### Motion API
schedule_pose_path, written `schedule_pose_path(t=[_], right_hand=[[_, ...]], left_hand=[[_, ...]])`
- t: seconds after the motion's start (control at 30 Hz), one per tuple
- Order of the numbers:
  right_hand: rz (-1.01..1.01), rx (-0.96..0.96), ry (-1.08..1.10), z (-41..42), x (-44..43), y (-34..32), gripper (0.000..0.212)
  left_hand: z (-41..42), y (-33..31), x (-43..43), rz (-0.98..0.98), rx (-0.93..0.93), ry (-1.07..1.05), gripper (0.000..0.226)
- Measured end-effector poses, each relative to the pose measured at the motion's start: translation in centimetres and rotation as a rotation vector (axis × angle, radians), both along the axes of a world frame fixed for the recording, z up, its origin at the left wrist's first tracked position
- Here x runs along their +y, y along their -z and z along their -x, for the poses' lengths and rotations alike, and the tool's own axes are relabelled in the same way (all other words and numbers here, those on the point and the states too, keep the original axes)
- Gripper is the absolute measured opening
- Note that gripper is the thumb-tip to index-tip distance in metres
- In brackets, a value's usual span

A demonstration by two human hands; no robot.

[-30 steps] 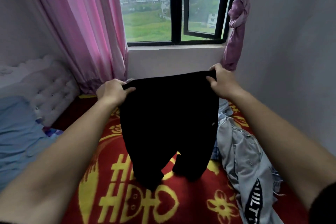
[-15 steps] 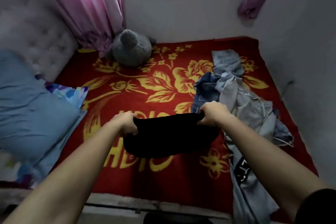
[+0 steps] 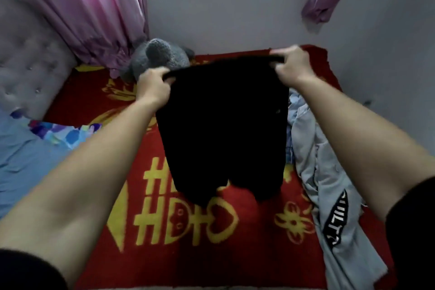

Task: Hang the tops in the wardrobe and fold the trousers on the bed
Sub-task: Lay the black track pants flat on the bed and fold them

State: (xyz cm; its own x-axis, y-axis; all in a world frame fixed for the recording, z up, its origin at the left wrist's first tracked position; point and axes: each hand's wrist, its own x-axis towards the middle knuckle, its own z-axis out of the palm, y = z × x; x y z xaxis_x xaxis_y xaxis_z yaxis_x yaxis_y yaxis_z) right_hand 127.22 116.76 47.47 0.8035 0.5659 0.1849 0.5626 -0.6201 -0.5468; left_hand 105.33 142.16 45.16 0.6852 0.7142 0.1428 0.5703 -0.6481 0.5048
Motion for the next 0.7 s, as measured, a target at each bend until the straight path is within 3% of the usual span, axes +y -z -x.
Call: schedule_pose_path(t=[0.2, 0.37, 0.53, 0.7], right_hand=[[-0.336, -0.365, 0.117, -0.9, 5.3, -14.2, 0.05], [-0.43, -0.492, 0.063, 1.3, 5.5, -19.8, 0.05], [-0.418, -0.494, -0.001, 4.8, 3.5, -18.3, 0.046], [-0.283, -0.329, -0.066, 9.2, -1.1, -7.7, 0.04]], left_hand=[[-4.0, -14.9, 7.1, -0.2, -0.474, 0.017, 0.036], [-1.4, -21.7, 7.3, -0.307, -0.594, 0.016, 0.036], [3.5, -19.4, 4.8, -0.307, -0.555, -0.025, 0.041], [9.9, -8.4, -1.4, -0.229, -0.362, -0.039, 0.033]])
